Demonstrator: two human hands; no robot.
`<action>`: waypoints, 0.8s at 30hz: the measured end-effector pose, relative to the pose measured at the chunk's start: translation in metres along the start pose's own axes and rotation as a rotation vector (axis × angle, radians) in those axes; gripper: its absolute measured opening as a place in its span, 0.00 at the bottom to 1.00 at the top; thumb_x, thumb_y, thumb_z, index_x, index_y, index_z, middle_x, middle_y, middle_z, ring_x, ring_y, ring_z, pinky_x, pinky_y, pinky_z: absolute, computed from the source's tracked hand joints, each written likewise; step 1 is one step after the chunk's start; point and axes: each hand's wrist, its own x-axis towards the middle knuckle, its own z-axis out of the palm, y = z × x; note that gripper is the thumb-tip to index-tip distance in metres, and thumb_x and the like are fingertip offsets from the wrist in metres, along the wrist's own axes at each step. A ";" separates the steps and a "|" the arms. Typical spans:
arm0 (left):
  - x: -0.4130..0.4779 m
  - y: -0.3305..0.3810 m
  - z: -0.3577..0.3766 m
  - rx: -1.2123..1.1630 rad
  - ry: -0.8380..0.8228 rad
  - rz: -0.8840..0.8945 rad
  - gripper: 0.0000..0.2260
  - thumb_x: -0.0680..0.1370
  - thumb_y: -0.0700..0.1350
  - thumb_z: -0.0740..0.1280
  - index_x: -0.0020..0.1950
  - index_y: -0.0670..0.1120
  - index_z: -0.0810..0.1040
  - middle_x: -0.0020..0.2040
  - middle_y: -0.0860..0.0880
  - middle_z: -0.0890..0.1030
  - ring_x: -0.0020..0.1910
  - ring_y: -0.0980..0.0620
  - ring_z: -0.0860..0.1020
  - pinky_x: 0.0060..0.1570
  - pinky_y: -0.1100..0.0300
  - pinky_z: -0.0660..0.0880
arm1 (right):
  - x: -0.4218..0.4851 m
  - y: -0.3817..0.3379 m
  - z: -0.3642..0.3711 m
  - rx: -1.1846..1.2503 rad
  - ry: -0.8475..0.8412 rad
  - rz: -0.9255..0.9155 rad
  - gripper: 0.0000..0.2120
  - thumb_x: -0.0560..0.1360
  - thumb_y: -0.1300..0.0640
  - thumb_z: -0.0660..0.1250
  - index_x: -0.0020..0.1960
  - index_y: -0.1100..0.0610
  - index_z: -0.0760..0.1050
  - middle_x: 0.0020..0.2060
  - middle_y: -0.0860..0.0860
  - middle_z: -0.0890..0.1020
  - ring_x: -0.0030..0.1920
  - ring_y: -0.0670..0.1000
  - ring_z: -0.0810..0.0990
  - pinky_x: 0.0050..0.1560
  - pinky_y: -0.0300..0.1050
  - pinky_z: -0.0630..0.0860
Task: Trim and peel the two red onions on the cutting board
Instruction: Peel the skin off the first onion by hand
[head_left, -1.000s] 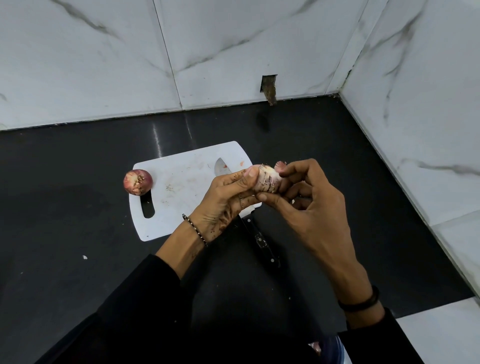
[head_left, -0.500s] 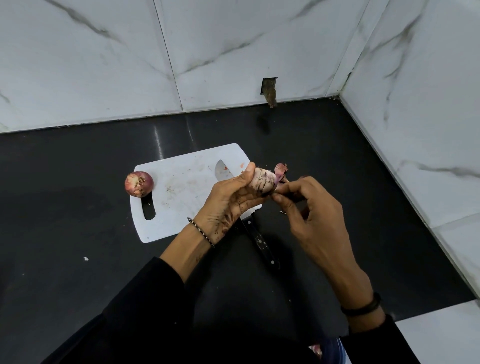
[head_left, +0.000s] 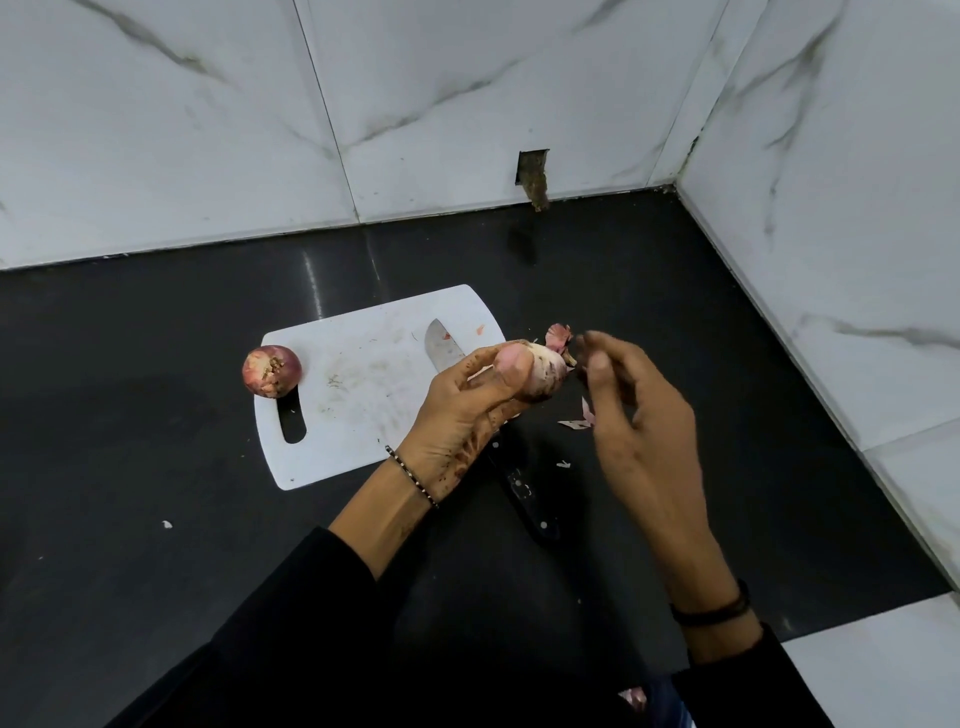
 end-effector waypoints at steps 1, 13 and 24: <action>-0.001 -0.003 0.000 0.032 0.004 0.027 0.26 0.70 0.47 0.76 0.63 0.37 0.77 0.58 0.38 0.83 0.60 0.40 0.80 0.62 0.50 0.77 | -0.002 -0.004 0.006 0.082 -0.032 0.050 0.17 0.84 0.45 0.56 0.69 0.47 0.74 0.59 0.37 0.80 0.61 0.33 0.75 0.60 0.29 0.72; -0.016 -0.007 -0.003 0.061 -0.088 -0.016 0.31 0.68 0.49 0.78 0.65 0.34 0.74 0.58 0.34 0.81 0.57 0.40 0.81 0.58 0.50 0.79 | 0.021 -0.007 0.043 0.341 -0.057 0.342 0.37 0.77 0.26 0.42 0.77 0.44 0.64 0.75 0.43 0.69 0.72 0.43 0.68 0.76 0.54 0.63; -0.020 0.003 0.008 -0.195 0.013 -0.190 0.29 0.75 0.55 0.67 0.68 0.37 0.72 0.61 0.36 0.81 0.61 0.39 0.79 0.65 0.46 0.74 | 0.012 0.004 0.014 0.159 0.072 -0.030 0.13 0.84 0.45 0.59 0.58 0.48 0.79 0.55 0.45 0.82 0.57 0.46 0.81 0.58 0.49 0.79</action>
